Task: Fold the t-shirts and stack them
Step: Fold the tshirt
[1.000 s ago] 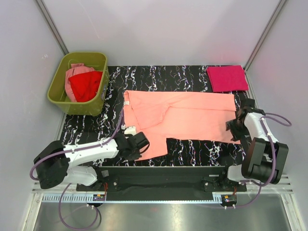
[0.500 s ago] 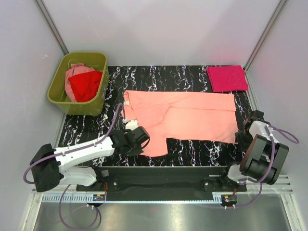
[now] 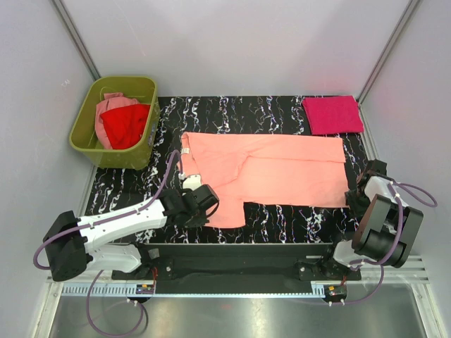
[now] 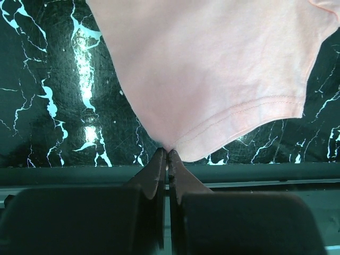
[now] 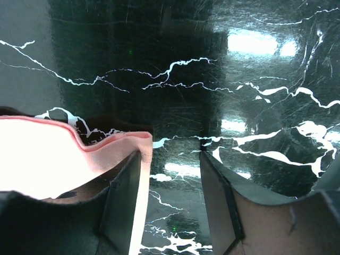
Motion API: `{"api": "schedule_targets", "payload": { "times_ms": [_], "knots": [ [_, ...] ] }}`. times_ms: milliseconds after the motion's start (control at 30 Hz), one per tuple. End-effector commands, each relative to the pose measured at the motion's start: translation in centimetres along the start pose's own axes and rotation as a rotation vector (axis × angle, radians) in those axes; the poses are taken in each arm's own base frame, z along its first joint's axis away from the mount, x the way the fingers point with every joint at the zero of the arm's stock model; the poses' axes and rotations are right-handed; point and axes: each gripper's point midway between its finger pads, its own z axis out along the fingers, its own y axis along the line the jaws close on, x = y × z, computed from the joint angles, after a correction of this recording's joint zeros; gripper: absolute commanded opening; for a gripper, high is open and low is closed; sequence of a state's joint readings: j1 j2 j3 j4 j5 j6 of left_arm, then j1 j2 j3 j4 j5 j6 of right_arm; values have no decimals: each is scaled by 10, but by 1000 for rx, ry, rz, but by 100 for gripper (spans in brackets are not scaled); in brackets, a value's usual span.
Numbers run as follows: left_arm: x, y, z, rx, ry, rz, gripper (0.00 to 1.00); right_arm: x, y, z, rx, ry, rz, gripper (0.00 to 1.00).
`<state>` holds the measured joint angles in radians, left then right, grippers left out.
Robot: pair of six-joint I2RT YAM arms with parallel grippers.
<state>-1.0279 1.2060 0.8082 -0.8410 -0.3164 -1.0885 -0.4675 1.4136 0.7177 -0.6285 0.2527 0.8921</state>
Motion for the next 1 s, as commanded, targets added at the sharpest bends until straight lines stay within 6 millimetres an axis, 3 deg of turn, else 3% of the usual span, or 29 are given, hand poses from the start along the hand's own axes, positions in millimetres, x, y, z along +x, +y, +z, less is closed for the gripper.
{"api": "schedule_targets", "payload": {
  "times_ms": [0, 167, 267, 400, 433, 467, 633, 967],
  "knots": [
    [-18, -14, -12, 41, -61, -14, 0, -10, 9, 7, -16, -42, 31, 55],
    [-23, -11, -16, 34, -82, -7, 0, -6, 12, 13, -5, -16, 31, 53],
    [-24, -11, -18, 40, -89, -6, 0, -8, 11, 17, 8, -26, 34, 46],
    [-30, -14, -22, 49, -106, -3, 0, -12, 12, 15, 6, -41, 22, 25],
    [-31, -13, -23, 43, -109, 4, 0, -13, 12, 15, 3, -47, 16, 9],
    [-35, -12, -24, 34, -125, 5, 0, -16, 13, 14, -3, -58, 10, 0],
    [-61, -7, -36, -16, -190, 15, 0, -24, 19, 2, -63, -92, -34, 0],
    [-120, 5, -42, -10, -248, -42, 0, -38, 33, -21, -149, -134, -76, 0]
  ]
}}
